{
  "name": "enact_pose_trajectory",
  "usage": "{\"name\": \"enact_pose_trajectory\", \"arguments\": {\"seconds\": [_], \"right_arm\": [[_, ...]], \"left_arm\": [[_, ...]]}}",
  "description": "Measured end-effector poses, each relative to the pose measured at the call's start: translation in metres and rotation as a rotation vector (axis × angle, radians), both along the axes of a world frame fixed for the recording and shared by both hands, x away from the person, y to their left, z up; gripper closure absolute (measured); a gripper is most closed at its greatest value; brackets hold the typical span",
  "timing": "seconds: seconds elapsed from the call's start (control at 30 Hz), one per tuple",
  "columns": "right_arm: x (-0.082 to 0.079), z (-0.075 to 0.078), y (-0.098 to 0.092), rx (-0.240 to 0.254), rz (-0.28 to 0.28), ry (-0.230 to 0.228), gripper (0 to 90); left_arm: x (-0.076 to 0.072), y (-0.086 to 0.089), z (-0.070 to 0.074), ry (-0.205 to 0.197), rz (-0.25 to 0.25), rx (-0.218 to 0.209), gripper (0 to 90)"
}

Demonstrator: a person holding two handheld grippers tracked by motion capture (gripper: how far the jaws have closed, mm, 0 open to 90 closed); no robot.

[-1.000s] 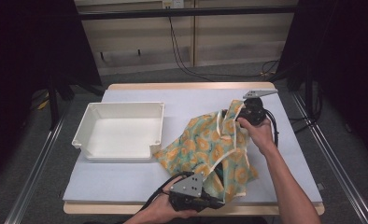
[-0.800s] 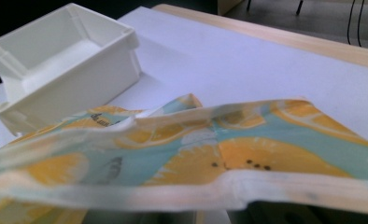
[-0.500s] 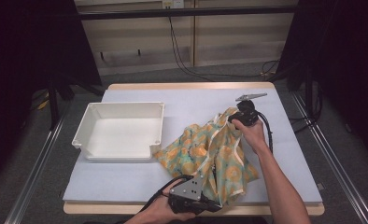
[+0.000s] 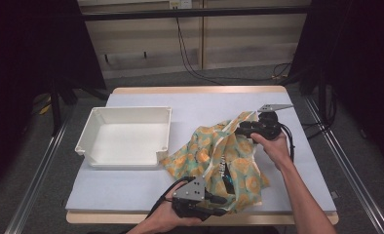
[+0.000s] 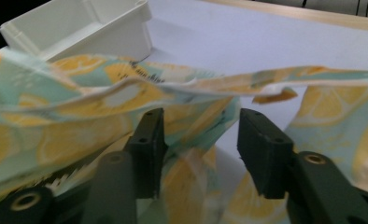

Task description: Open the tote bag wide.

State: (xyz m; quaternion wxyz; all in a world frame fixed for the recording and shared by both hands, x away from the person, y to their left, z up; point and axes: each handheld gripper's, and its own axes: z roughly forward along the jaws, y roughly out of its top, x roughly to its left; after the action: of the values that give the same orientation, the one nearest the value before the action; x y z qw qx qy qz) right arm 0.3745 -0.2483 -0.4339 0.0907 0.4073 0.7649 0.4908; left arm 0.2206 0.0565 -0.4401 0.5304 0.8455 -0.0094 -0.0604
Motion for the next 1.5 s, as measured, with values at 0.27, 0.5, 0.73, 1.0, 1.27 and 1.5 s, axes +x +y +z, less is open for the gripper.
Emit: {"name": "enact_pose_trajectory", "arguments": {"seconds": [0.27, 0.5, 0.73, 1.0, 1.27, 1.5], "right_arm": [[-0.033, 0.014, -0.013, 0.031, -0.020, -0.063, 41.2], [-0.066, 0.030, -0.014, 0.022, 0.021, -0.085, 42.9], [-0.099, 0.036, 0.006, -0.011, 0.094, -0.080, 47.0], [-0.111, 0.021, 0.032, -0.040, 0.138, -0.057, 37.0], [-0.107, -0.001, 0.055, -0.112, 0.154, -0.042, 34.0], [-0.112, -0.003, 0.050, -0.188, 0.111, -0.066, 76.7]], "left_arm": [[0.005, 0.010, 0.010, 0.004, 0.052, -0.039, 54.7], [0.015, 0.023, 0.024, 0.000, 0.104, -0.090, 47.1], [0.041, 0.018, 0.036, -0.006, 0.144, -0.109, 59.6], [0.067, 0.012, 0.013, -0.007, 0.261, -0.052, 58.3], [0.074, 0.014, -0.007, 0.003, 0.307, 0.017, 55.8], [0.075, 0.012, -0.010, 0.002, 0.318, 0.038, 49.7]]}}
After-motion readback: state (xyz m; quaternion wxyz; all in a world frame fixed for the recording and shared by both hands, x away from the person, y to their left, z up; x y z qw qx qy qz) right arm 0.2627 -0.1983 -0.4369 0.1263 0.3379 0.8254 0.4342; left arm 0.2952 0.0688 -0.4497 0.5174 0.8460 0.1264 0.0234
